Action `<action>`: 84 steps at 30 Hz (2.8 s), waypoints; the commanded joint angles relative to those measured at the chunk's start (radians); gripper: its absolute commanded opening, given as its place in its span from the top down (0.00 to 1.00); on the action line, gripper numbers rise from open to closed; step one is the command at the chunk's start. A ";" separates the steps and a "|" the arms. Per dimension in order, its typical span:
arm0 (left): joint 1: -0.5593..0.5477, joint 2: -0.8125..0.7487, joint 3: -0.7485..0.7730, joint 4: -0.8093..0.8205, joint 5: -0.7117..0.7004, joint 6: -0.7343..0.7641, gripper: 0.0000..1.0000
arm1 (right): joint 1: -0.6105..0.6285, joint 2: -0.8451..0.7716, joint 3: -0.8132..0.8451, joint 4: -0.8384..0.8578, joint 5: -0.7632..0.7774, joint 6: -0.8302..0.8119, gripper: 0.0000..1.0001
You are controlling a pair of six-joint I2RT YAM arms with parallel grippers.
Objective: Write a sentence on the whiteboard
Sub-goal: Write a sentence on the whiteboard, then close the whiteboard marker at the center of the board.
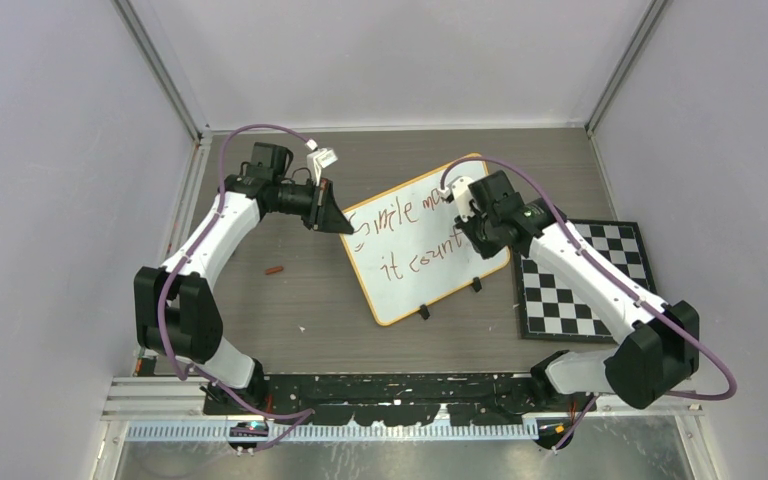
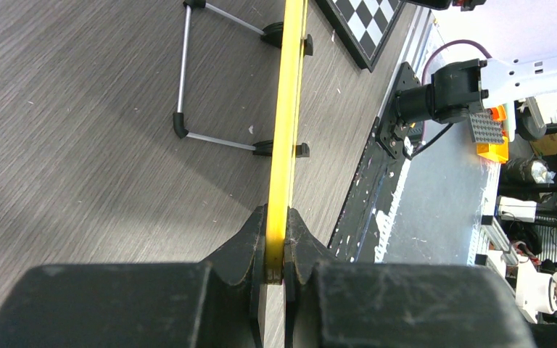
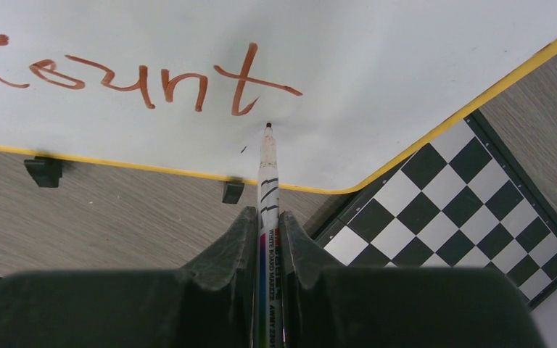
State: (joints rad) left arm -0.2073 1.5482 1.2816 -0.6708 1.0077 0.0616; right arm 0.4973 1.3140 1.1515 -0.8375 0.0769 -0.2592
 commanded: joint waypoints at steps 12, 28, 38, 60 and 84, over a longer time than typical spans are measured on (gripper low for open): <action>0.003 -0.003 0.016 0.010 -0.061 0.024 1.00 | -0.003 0.018 0.034 0.036 0.035 0.007 1.00; 0.027 -0.146 0.145 -0.094 -0.134 0.016 0.25 | -0.001 -0.093 0.251 -0.128 -0.279 0.053 1.00; 0.392 -0.179 0.174 -0.367 -0.250 0.379 0.23 | -0.001 -0.135 0.217 -0.097 -0.293 0.131 1.00; 0.446 0.005 -0.207 -0.251 -0.451 1.102 0.34 | -0.070 -0.130 0.222 -0.097 -0.382 0.167 1.00; 0.316 0.087 -0.439 0.053 -0.572 1.212 0.81 | -0.079 -0.091 0.280 -0.111 -0.337 0.147 1.00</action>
State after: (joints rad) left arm 0.1432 1.6291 0.9215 -0.6819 0.4740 1.2324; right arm 0.4232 1.2072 1.3685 -0.9627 -0.2810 -0.0998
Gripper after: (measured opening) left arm 0.250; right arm 0.194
